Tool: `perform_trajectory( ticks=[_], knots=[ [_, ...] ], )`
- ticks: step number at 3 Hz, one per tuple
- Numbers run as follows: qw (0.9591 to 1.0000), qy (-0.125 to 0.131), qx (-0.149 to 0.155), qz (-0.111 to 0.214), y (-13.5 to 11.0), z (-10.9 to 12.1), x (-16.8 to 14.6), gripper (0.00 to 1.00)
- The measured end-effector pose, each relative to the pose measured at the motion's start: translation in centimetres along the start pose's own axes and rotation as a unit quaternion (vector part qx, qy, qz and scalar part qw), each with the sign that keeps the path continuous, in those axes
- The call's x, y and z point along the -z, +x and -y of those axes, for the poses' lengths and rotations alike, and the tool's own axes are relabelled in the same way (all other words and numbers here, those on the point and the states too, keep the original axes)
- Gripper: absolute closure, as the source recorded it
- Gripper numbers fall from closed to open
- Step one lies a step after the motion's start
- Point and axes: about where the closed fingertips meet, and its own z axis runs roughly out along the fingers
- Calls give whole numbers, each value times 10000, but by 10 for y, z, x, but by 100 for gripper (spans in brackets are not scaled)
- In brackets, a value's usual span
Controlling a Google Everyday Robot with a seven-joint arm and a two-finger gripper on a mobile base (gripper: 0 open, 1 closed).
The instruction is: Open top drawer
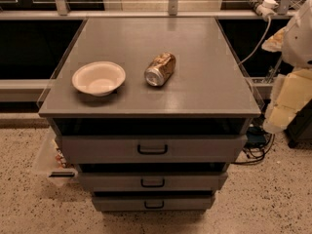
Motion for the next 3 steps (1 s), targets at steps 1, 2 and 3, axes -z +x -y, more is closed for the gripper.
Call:
perform_trajectory(
  ticks=[1, 2, 3],
  knots=[
    [10000, 0, 0, 0, 0, 0, 0, 0],
    [9997, 98, -187, 127, 9, -5, -7, 0],
    [9966, 229, -592, 518, 22, -34, -21, 0]
  ],
)
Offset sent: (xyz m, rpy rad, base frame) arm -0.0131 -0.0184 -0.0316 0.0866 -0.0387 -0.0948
